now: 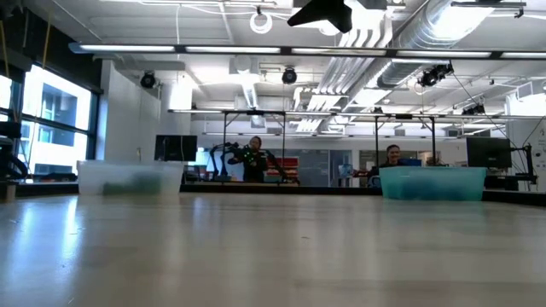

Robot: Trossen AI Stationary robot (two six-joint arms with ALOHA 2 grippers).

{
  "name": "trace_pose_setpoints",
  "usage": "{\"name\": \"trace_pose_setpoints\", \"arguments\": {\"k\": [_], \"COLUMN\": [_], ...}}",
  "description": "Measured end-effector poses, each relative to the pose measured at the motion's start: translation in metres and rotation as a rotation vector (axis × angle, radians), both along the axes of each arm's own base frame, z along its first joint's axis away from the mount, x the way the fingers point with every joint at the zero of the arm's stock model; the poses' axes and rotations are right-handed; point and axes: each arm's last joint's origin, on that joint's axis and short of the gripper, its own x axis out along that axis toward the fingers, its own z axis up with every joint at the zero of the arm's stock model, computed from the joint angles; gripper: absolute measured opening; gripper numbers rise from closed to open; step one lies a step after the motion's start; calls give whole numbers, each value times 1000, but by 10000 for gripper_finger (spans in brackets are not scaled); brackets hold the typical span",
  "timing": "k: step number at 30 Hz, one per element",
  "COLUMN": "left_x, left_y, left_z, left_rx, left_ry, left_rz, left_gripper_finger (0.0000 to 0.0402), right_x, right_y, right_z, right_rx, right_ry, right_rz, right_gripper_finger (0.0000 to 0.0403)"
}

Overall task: Sort & place blocks by color
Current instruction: Put the orange game piece into the orange bin

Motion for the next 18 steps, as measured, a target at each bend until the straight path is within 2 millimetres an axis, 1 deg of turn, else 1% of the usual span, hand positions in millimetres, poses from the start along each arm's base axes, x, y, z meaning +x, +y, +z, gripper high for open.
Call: {"name": "trace_pose_setpoints", "arguments": {"k": [4,7,11,18], "left_x": [6,9,13,15], "left_y": [-6,-9,-10,-7], "left_z": [-10,-15,-18,-17], "left_rx": [7,-14,-34,-48], "left_ry": [4,11,28,37], "left_rz": [-20,-40,-30,-2], "left_gripper_finger": [113,122,147,199], "right_x": [0,-1,-2,-4], "right_y": [0,0,0,2], "right_z": [-1,-1,-2,-5], "right_rx": [0,-1,6,37], "right_ry": [7,18,28,60], "right_rz": [0,0,-5,-21], "right_gripper_finger": [245,245,245,245]}}
